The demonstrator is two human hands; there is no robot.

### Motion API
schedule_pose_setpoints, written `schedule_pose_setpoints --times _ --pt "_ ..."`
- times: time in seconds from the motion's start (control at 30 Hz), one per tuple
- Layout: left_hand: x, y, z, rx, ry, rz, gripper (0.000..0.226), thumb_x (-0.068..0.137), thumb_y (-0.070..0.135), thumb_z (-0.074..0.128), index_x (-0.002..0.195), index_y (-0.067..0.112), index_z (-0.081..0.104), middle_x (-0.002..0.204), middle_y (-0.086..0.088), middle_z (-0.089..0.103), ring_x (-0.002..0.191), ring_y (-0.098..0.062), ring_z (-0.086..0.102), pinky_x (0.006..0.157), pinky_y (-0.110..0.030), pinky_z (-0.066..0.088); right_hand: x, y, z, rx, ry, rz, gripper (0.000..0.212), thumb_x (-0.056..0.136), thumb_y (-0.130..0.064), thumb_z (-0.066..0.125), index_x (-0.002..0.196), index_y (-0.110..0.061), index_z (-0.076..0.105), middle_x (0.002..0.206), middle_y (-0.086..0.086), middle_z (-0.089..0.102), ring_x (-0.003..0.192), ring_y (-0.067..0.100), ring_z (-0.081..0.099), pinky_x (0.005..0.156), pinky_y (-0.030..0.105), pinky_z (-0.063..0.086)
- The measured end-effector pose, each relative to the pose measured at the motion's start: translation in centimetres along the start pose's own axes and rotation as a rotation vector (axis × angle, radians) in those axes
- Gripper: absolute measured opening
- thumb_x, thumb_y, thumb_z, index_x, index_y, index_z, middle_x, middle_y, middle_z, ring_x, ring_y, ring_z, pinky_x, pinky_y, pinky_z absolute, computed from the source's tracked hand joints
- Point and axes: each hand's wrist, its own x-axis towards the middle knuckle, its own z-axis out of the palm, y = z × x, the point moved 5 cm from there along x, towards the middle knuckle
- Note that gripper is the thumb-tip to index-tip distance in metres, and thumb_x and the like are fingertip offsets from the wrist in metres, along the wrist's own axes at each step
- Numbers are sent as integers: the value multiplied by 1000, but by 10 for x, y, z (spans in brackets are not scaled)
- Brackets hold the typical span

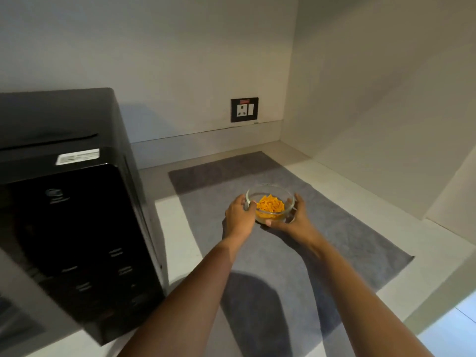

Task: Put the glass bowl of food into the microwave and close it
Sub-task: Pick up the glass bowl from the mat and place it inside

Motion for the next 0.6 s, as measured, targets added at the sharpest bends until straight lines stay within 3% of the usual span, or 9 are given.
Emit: schedule_pose_setpoints --times 0.07,0.13,0.33,0.5,0.6 --pt "11 -4 11 -11 -25 -19 47 81 36 48 124 18 58 122 -11 66 113 -32 60 98 -45 48 5 2 0 25 -20 31 114 66 18 71 144 -30 3 121 0 44 105 23 56 87 57 50" --pt "17 -6 19 -28 -58 -59 47 87 33 49 132 21 51 129 -10 62 118 -31 57 102 -46 46 8 0 2 -27 -38 35 112 64 16 74 142 -31 9 126 7 47 106 24 58 85 55 53" --pt "25 -8 27 -131 -74 -160 47 91 23 46 137 25 45 131 -9 59 116 -30 56 102 -47 46 8 -5 3 -67 -43 25 109 64 17 72 141 -28 10 111 -6 49 99 15 59 73 36 59" --pt "15 -7 23 -184 -83 -149 46 89 25 45 135 27 48 128 -7 61 113 -27 58 101 -48 48 -4 -11 6 -12 -60 29 109 63 20 72 140 -31 14 115 -2 49 104 22 59 80 49 56" --pt "4 -7 19 -199 -76 -147 52 80 35 43 132 31 49 126 -4 63 112 -26 60 100 -48 48 -19 -18 11 6 -61 26 106 65 19 70 139 -33 15 125 -4 45 99 18 58 77 49 57"
